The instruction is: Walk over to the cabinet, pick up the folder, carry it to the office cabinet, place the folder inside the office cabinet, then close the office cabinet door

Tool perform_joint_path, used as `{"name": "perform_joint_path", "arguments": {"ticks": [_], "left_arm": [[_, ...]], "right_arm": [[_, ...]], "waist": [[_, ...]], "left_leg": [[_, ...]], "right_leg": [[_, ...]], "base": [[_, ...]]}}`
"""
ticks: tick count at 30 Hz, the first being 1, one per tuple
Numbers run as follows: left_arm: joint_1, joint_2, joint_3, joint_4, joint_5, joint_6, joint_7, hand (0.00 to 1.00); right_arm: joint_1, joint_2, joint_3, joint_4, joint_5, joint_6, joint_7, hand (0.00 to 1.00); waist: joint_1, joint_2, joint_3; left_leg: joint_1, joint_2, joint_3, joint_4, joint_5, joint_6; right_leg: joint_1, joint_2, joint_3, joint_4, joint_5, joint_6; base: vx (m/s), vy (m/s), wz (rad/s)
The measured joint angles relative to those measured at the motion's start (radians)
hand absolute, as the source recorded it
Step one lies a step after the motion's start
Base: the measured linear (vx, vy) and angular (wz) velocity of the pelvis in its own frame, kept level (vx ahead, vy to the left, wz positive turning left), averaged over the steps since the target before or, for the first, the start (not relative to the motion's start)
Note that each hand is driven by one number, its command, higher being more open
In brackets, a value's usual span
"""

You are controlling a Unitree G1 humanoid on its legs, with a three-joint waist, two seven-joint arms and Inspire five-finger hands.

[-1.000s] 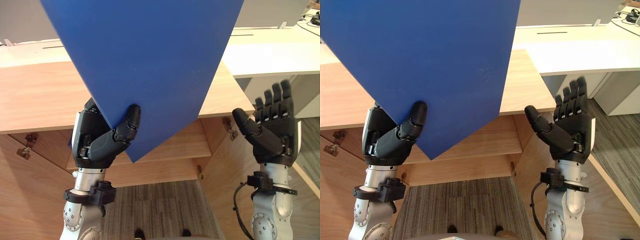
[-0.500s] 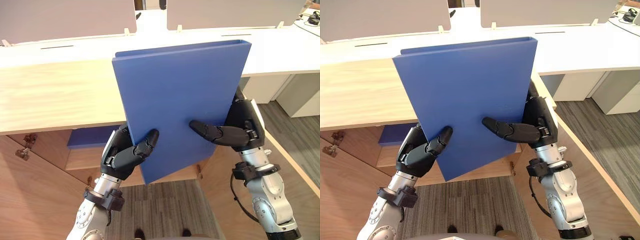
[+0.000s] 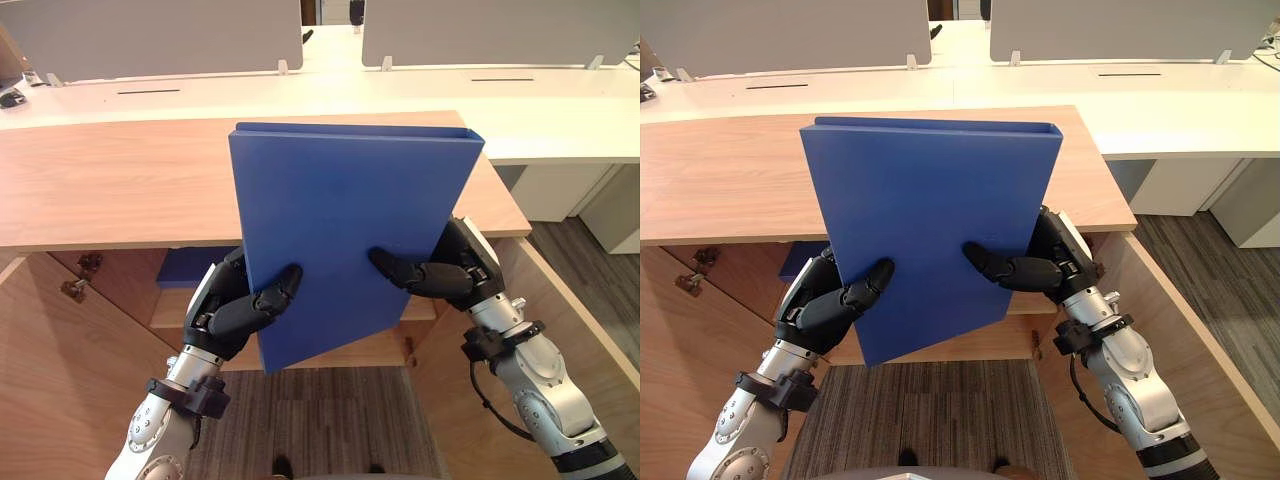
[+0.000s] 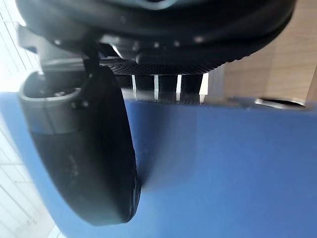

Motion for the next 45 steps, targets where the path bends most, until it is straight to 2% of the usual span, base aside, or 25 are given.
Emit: {"name": "perform_joint_path", "arguments": {"ticks": [4, 5, 8, 11, 15, 20, 25, 26, 29, 31, 35, 38, 39, 41, 45], "left_arm": [[-0.01, -0.191, 0.143, 0.001, 0.085, -0.032, 0.02, 1.0], [-0.012, -0.218, 0.172, 0.003, 0.105, -0.043, 0.03, 1.0], [-0.03, -0.313, 0.358, 0.092, 0.179, -0.095, 0.105, 1.0], [-0.03, -0.339, 0.506, 0.26, 0.297, -0.106, 0.219, 1.0], [-0.017, -0.34, 0.569, 0.461, 0.361, -0.09, 0.289, 1.0], [-0.005, -0.34, 0.572, 0.719, 0.397, -0.059, 0.303, 1.0], [-0.056, -0.322, 0.54, 1.085, 0.482, -0.018, 0.294, 1.0], [-0.088, -0.314, 0.515, 1.167, 0.516, -0.004, 0.279, 1.0], [-0.165, -0.305, 0.467, 1.245, 0.567, 0.011, 0.265, 1.0], [-0.211, -0.304, 0.43, 1.261, 0.589, 0.013, 0.256, 1.0], [-0.257, -0.297, 0.378, 1.279, 0.592, 0.013, 0.256, 1.0], [-0.304, -0.298, 0.311, 1.271, 0.6, 0.009, 0.255, 1.0], [-0.31, -0.297, 0.303, 1.264, 0.601, 0.005, 0.256, 1.0], [-0.335, -0.293, 0.284, 1.223, 0.602, -0.011, 0.262, 1.0], [-0.364, -0.3, 0.287, 1.177, 0.597, -0.021, 0.268, 1.0]], "right_arm": [[0.008, 0.18, -0.032, -0.012, -0.126, 0.004, 0.003, 0.0], [0.008, 0.206, -0.043, -0.014, -0.144, 0.004, -0.001, 0.0], [0.007, 0.315, -0.107, -0.035, -0.2, 0.004, -0.043, 0.0], [0.007, 0.359, -0.145, -0.045, -0.223, -0.001, -0.081, 0.0], [0.007, 0.361, -0.133, -0.042, -0.232, -0.001, -0.088, 0.0], [0.005, 0.347, 0.025, 0.022, -0.243, -0.001, -0.079, 0.0], [-0.067, 0.299, 0.214, 0.2, -0.365, 0.018, -0.067, 0.0], [-0.118, 0.294, 0.252, 0.249, -0.419, 0.019, -0.066, 0.0], [-0.239, 0.295, 0.294, 0.319, -0.485, 0.02, -0.078, 0.0], [-0.338, 0.298, 0.322, 0.381, -0.551, 0.023, -0.099, 0.0], [-0.389, 0.302, 0.319, 0.418, -0.592, 0.031, -0.123, 0.0], [-0.439, 0.309, 0.26, 0.492, -0.558, 0.045, -0.139, 0.0], [-0.448, 0.311, 0.24, 0.507, -0.533, 0.047, -0.142, 0.0], [-0.496, 0.317, 0.131, 0.534, -0.382, 0.066, -0.179, 0.0], [-0.62, 0.317, 0.006, 0.537, -0.213, 0.069, -0.258, 0.0]], "waist": [[0.011, 0.001, 0.0], [0.013, 0.001, -0.001], [0.022, 0.003, -0.005], [0.024, 0.004, -0.017], [0.038, 0.004, -0.02], [0.041, 0.003, -0.02], [0.047, -0.002, -0.009], [0.055, -0.008, 0.042], [0.066, -0.011, 0.14], [0.071, -0.007, 0.234], [0.069, 0.003, 0.308], [0.068, 0.03, 0.357], [0.069, 0.036, 0.362], [0.072, 0.046, 0.376], [0.075, 0.052, 0.385]], "left_leg": [[-0.006, 0.001, -0.011, 0.0, 0.005, -0.001], [-0.008, 0.001, -0.014, 0.0, 0.006, -0.001], [-0.014, 0.0, -0.028, 0.0, 0.009, -0.001], [-0.022, -0.001, -0.04, 0.0, 0.011, -0.001], [-0.025, -0.001, -0.046, -0.005, 0.013, -0.001], [-0.041, 0.0, -0.057, -0.006, 0.018, -0.003], [-0.087, 0.003, -0.062, 0.005, 0.027, -0.003], [-0.124, 0.008, -0.066, 0.048, 0.018, -0.004], [-0.248, 0.02, -0.071, 0.181, -0.017, -0.002], [-0.346, 0.027, -0.076, 0.312, -0.06, 0.002], [-0.507, 0.031, -0.081, 0.498, -0.128, 0.005], [-0.635, 0.037, -0.086, 0.635, -0.173, 0.012], [-0.663, 0.039, -0.089, 0.663, -0.185, 0.011], [-0.788, 0.051, -0.099, 0.788, -0.231, 0.017], [-0.925, 0.069, -0.105, 0.927, -0.275, 0.024]], "right_leg": [[0.0, 0.001, -0.011, -0.001, 0.0, 0.0], [0.0, 0.001, -0.013, -0.001, 0.0, 0.0], [0.0, 0.0, -0.026, -0.003, 0.0, 0.0], [0.001, -0.001, -0.038, -0.006, 0.0, 0.0], [0.001, -0.001, -0.045, -0.009, 0.0, 0.0], [-0.009, -0.002, -0.057, -0.01, 0.001, -0.002], [-0.05, -0.002, -0.06, -0.01, 0.009, -0.007], [-0.08, -0.002, -0.061, 0.02, 0.007, -0.009], [-0.197, -0.004, -0.059, 0.134, -0.02, -0.02], [-0.299, -0.015, -0.054, 0.276, -0.071, -0.024], [-0.467, -0.033, -0.041, 0.469, -0.145, -0.025], [-0.593, -0.043, -0.034, 0.596, -0.184, -0.023], [-0.618, -0.044, -0.033, 0.623, -0.195, -0.022], [-0.732, -0.053, -0.034, 0.737, -0.239, -0.021], [-0.86, -0.054, -0.028, 0.858, -0.271, -0.019]], "base": [[-0.01, -0.008, 0.08], [-0.01, -0.009, 0.11], [-0.01, -0.007, 0.13], [0.0, -0.003, 0.11], [-0.01, -0.002, 0.04], [-0.02, -0.003, 0.06], [-0.01, 0.0, 0.01], [-0.08, -0.012, 0.02], [-0.18, -0.023, 0.0], [-0.21, 0.002, 0.01], [-0.2, 0.001, -0.03], [-0.12, 0.014, -0.03], [-0.12, 0.026, 0.01], [-0.08, 0.012, 0.05], [-0.05, 0.024, -0.07]]}}
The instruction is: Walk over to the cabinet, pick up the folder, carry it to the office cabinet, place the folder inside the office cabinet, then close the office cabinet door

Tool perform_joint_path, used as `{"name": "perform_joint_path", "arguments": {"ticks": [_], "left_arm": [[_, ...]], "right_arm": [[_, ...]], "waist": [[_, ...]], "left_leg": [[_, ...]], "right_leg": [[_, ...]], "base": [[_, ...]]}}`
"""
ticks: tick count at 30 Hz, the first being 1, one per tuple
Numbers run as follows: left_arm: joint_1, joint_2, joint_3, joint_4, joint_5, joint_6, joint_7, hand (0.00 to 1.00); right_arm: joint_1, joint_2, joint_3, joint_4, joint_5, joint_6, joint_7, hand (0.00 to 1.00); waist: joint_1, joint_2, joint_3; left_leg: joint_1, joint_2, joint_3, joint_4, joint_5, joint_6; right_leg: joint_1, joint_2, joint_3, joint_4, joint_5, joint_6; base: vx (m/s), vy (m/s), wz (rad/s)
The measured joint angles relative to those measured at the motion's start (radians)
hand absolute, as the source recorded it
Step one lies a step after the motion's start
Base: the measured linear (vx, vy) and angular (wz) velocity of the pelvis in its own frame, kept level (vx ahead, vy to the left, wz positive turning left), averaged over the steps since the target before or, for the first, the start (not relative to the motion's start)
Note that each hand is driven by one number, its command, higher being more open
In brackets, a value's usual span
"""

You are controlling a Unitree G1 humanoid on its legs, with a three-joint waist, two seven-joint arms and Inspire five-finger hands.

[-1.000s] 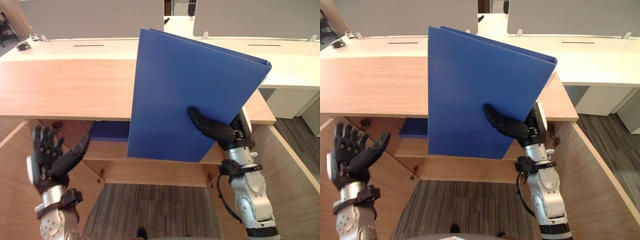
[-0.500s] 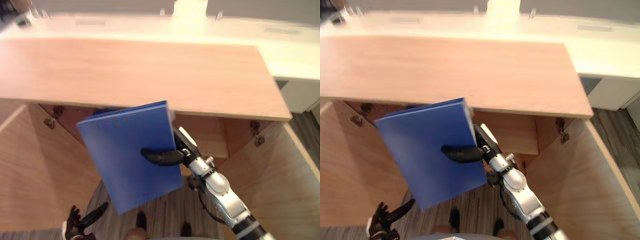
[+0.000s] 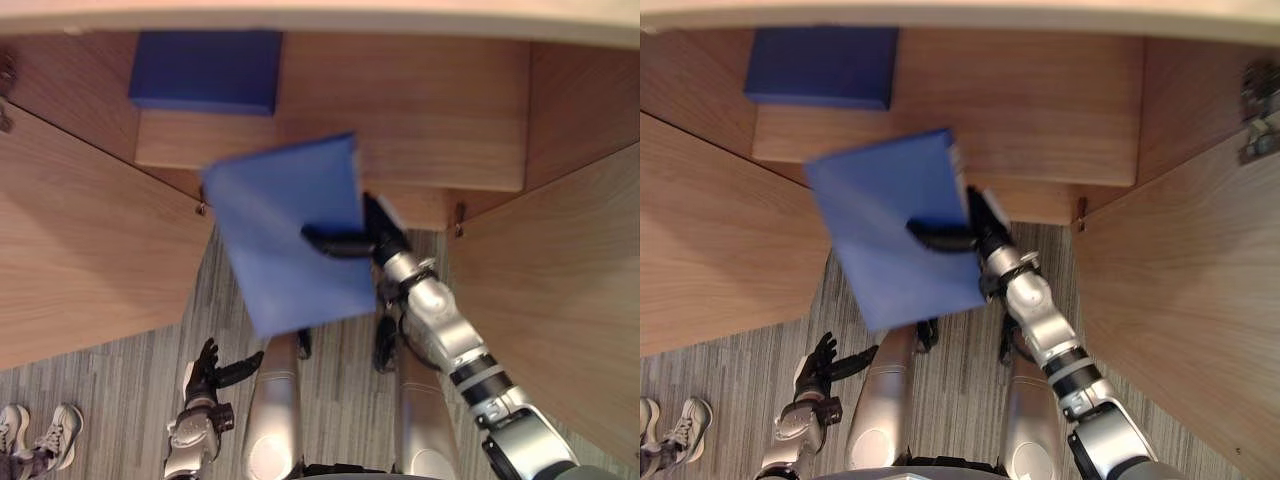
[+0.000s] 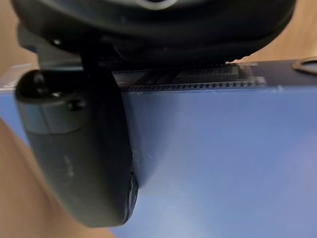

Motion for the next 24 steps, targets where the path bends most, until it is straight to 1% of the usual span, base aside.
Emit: {"name": "perform_joint_path", "arguments": {"ticks": [1, 2, 3, 4, 6, 9, 12, 15, 16, 20, 24], "left_arm": [[-0.023, -0.001, 0.001, -0.023, 0.0, -0.003, 0.011, 1.0], [-0.033, -0.005, 0.002, -0.043, -0.002, -0.004, 0.016, 1.0], [-0.038, -0.008, 0.003, -0.05, -0.007, -0.004, 0.018, 1.0], [-0.046, -0.017, 0.004, -0.061, -0.019, -0.004, 0.028, 1.0], [-0.058, -0.035, 0.008, -0.069, -0.044, -0.005, 0.045, 1.0], [-0.066, -0.057, 0.007, -0.088, -0.054, -0.005, 0.065, 1.0], [-0.071, -0.062, 0.0, -0.09, -0.07, -0.005, 0.072, 1.0], [-0.099, -0.067, 0.0, -0.092, -0.084, -0.005, 0.087, 1.0], [-0.113, -0.07, -0.001, -0.099, -0.089, -0.006, 0.095, 1.0], [-0.142, -0.099, -0.021, -0.141, -0.092, -0.028, 0.104, 1.0], [-0.157, -0.116, -0.052, -0.163, -0.093, -0.04, 0.102, 1.0]], "right_arm": [[-0.083, -0.001, -0.068, 0.002, 0.066, -0.005, -0.038, 0.0], [-0.156, -0.008, -0.115, 0.018, 0.122, -0.019, -0.065, 0.0], [-0.192, -0.01, -0.136, 0.031, 0.149, -0.026, -0.076, 0.0], [-0.259, -0.013, -0.163, 0.058, 0.23, -0.042, -0.108, 0.0], [-0.341, -0.014, -0.213, 0.096, 0.329, -0.068, -0.159, 0.0], [-0.406, -0.012, -0.251, 0.14, 0.414, -0.09, -0.208, 0.0], [-0.479, 0.003, -0.279, 0.222, 0.476, -0.092, -0.241, 0.0], [-0.563, 0.027, -0.318, 0.311, 0.58, -0.092, -0.285, 0.0], [-0.59, 0.027, -0.327, 0.323, 0.607, -0.099, -0.298, 1.0], [-0.697, 0.025, -0.367, 0.401, 0.703, -0.105, -0.326, 1.0], [-0.714, 0.026, -0.375, 0.403, 0.745, -0.126, -0.345, 1.0]], "waist": [[0.001, 0.002, 0.014], [0.002, 0.003, 0.014], [0.002, 0.003, 0.015], [0.004, 0.008, 0.017], [0.01, 0.012, 0.019], [0.019, 0.012, 0.019], [0.026, 0.012, 0.019], [0.033, 0.012, 0.019], [0.035, 0.012, 0.019], [0.036, 0.012, 0.019], [0.037, 0.012, 0.018]], "left_leg": [[-0.053, 0.003, -0.004, 0.046, -0.011, 0.004], [-0.098, 0.004, -0.006, 0.077, -0.018, 0.007], [-0.116, 0.004, -0.006, 0.09, -0.02, 0.008], [-0.146, 0.005, -0.008, 0.112, -0.024, 0.009], [-0.183, 0.006, -0.013, 0.138, -0.027, 0.009], [-0.211, 0.006, -0.016, 0.15, -0.027, 0.009], [-0.229, 0.006, -0.017, 0.151, -0.025, 0.011], [-0.247, 0.002, -0.019, 0.146, -0.02, 0.012], [-0.25, -0.001, -0.022, 0.142, -0.017, 0.012], [-0.251, -0.013, -0.023, 0.125, -0.01, 0.012], [-0.251, -0.024, -0.027, 0.101, 0.002, 0.01]], "right_leg": [[-0.052, -0.003, 0.007, 0.047, -0.011, 0.001], [-0.099, -0.006, 0.012, 0.079, -0.019, 0.002], [-0.118, -0.007, 0.014, 0.093, -0.021, 0.004], [-0.148, -0.008, 0.016, 0.114, -0.025, 0.006], [-0.18, -0.01, 0.015, 0.137, -0.027, 0.006], [-0.206, -0.013, 0.013, 0.151, -0.028, 0.006], [-0.223, -0.015, 0.01, 0.154, -0.028, 0.005], [-0.239, -0.02, 0.005, 0.153, -0.028, 0.005], [-0.241, -0.024, 0.001, 0.151, -0.028, 0.005], [-0.241, -0.036, -0.007, 0.142, -0.028, 0.005], [-0.239, -0.046, -0.016, 0.129, -0.028, 0.005]], "base": [[-0.11, 0.023, -0.03], [-0.12, 0.015, -0.03], [-0.1, 0.004, -0.03], [-0.08, -0.006, -0.02], [-0.1, -0.02, 0.0], [-0.06, -0.03, 0.02], [-0.03, -0.039, 0.03], [-0.01, -0.045, 0.06], [0.0, -0.046, 0.09], [0.0, -0.044, 0.09], [-0.01, -0.053, 0.11]]}}
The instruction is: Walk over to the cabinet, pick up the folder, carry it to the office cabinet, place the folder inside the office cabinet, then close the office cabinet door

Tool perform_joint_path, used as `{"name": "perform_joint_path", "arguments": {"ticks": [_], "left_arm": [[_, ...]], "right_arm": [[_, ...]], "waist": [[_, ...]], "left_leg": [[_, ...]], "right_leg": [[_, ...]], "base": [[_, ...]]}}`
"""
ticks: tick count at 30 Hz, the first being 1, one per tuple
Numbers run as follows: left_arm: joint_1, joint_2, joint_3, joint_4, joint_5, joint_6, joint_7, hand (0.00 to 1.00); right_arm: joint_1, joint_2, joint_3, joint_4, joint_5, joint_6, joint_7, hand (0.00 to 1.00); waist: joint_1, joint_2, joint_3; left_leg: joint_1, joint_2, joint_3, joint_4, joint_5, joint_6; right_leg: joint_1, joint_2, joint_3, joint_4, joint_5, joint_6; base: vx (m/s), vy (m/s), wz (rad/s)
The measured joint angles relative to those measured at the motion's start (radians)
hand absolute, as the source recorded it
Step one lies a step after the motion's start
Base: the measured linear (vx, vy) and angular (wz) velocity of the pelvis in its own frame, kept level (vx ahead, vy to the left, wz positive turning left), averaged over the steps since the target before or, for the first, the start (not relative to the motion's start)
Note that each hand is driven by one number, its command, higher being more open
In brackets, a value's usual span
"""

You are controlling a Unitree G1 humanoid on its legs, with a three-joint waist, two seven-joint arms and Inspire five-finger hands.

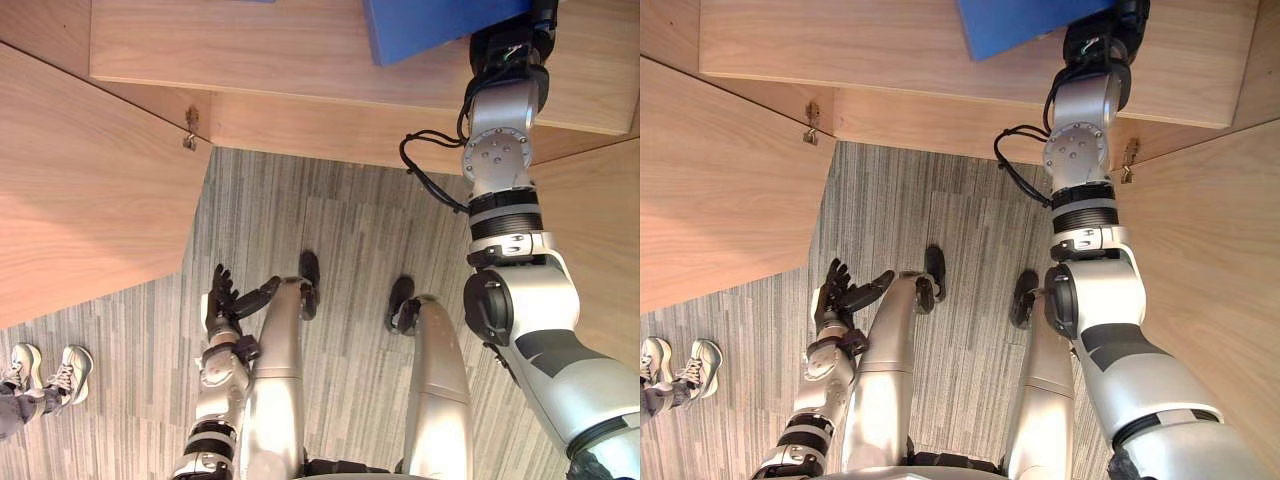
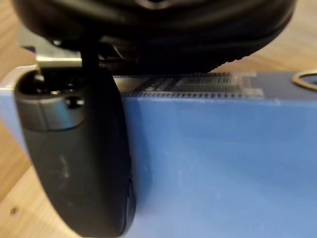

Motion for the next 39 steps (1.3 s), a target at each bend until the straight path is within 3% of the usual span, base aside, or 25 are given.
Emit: {"name": "perform_joint_path", "arguments": {"ticks": [8, 13, 24, 28, 29, 35, 39], "left_arm": [[-0.001, -0.003, -0.009, 0.006, -0.005, 0.003, 0.013, 1.0], [-0.001, 0.001, -0.006, 0.014, -0.016, 0.004, 0.014, 1.0], [-0.008, 0.008, 0.015, 0.034, -0.016, 0.004, 0.013, 1.0], [-0.008, 0.022, 0.013, 0.046, -0.016, 0.003, 0.008, 1.0], [-0.008, 0.024, 0.012, 0.047, -0.016, 0.002, 0.005, 1.0], [-0.007, 0.055, 0.006, 0.125, -0.014, -0.006, -0.029, 1.0], [-0.008, 0.064, -0.005, 0.146, -0.014, -0.013, -0.03, 1.0]], "right_arm": [[-0.008, 0.0, 0.003, -0.019, 0.017, -0.023, -0.005, 1.0], [0.01, -0.001, 0.068, -0.053, -0.029, -0.02, 0.036, 1.0], [0.088, 0.003, 0.2, -0.07, -0.188, 0.041, 0.132, 1.0], [0.152, -0.075, 0.34, -0.072, -0.344, 0.079, 0.2, 1.0], [0.164, -0.092, 0.355, -0.074, -0.389, 0.081, 0.215, 0.0], [0.253, -0.216, 0.451, -0.082, -0.784, 0.1, 0.285, 0.0], [0.276, -0.235, 0.44, -0.071, -0.843, 0.112, 0.273, 0.0]], "waist": [[-0.007, 0.0, -0.001], [-0.016, -0.001, -0.002], [-0.027, -0.003, -0.004], [-0.043, -0.004, -0.005], [-0.044, -0.004, -0.005], [-0.053, -0.021, -0.013], [-0.054, -0.035, -0.021]], "left_leg": [[0.006, -0.002, -0.004, -0.018, 0.005, -0.001], [0.024, 0.01, 0.008, -0.021, 0.005, -0.002], [0.03, 0.038, 0.021, -0.025, 0.004, -0.002], [0.033, 0.04, 0.024, -0.028, 0.004, -0.002], [0.034, 0.039, 0.024, -0.028, 0.004, -0.002], [0.082, 0.039, 0.046, -0.07, 0.007, 0.003], [0.098, 0.039, 0.052, -0.093, 0.008, 0.005]], "right_leg": [[0.011, -0.002, -0.011, -0.017, 0.0, 0.0], [0.027, 0.005, -0.006, -0.028, 0.002, -0.001], [0.027, 0.03, 0.001, -0.046, 0.016, -0.006], [0.03, 0.032, 0.002, -0.051, 0.02, -0.005], [0.031, 0.032, 0.003, -0.052, 0.02, -0.004], [0.071, 0.028, 0.009, -0.089, 0.03, -0.002], [0.091, 0.026, 0.004, -0.121, 0.037, 0.001]], "base": [[0.0, -0.038, 0.02], [-0.02, -0.029, -0.05], [-0.02, -0.031, -0.07], [-0.02, -0.01, -0.01], [0.0, 0.0, 0.0], [0.0, -0.008, -0.01], [0.02, -0.006, 0.01]]}}
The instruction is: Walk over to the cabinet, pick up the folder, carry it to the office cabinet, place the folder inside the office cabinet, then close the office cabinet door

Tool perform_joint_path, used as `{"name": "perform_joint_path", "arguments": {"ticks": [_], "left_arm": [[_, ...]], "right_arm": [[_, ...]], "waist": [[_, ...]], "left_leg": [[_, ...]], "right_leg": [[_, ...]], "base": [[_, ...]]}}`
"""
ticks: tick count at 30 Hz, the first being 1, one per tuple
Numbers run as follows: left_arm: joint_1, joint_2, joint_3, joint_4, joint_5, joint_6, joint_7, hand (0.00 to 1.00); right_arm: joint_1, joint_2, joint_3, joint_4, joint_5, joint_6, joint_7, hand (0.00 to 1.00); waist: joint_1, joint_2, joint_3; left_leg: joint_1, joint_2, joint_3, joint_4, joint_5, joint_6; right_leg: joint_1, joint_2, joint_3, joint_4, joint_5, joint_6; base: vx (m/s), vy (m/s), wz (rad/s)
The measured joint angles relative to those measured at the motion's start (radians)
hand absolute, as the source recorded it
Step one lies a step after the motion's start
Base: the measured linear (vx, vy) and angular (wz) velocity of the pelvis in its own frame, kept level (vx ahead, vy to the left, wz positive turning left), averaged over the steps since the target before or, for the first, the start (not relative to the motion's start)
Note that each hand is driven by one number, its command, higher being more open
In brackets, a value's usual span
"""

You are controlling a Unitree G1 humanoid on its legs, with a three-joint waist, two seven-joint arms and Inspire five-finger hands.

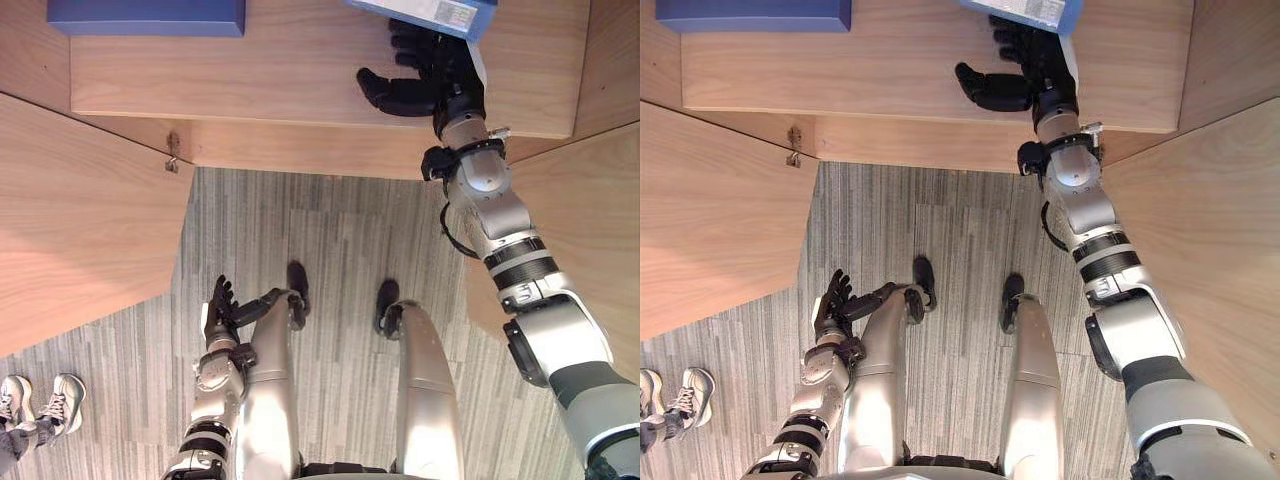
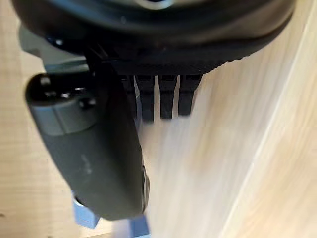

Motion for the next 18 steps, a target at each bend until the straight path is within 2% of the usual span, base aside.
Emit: {"name": "perform_joint_path", "arguments": {"ticks": [10, 13, 18], "left_arm": [[-0.001, 0.005, -0.013, 0.016, -0.001, -0.002, -0.004, 1.0], [-0.001, 0.008, -0.012, 0.017, -0.001, -0.001, -0.015, 1.0], [-0.001, 0.008, -0.008, 0.017, -0.002, -0.001, -0.017, 1.0]], "right_arm": [[0.049, 0.016, -0.112, 0.017, 0.182, 0.013, 0.012, 0.0], [0.058, 0.024, -0.115, 0.008, 0.275, 0.013, 0.03, 0.0], [0.07, 0.07, -0.116, -0.018, 0.312, 0.009, 0.027, 0.0]], "waist": [[0.007, -0.003, -0.002], [0.007, -0.003, -0.002], [0.005, -0.002, -0.002]], "left_leg": [[0.029, 0.012, 0.053, -0.031, 0.002, 0.007], [0.035, 0.02, 0.069, -0.032, 0.001, 0.012], [0.038, 0.028, 0.078, -0.034, 0.0, 0.014]], "right_leg": [[0.04, -0.011, -0.008, -0.048, 0.005, 0.008], [0.04, -0.009, -0.004, -0.048, 0.005, 0.008], [0.035, -0.002, 0.005, -0.051, 0.009, 0.007]], "base": [[0.02, -0.008, 0.02], [-0.03, -0.048, -0.04], [-0.04, -0.047, -0.07]]}}
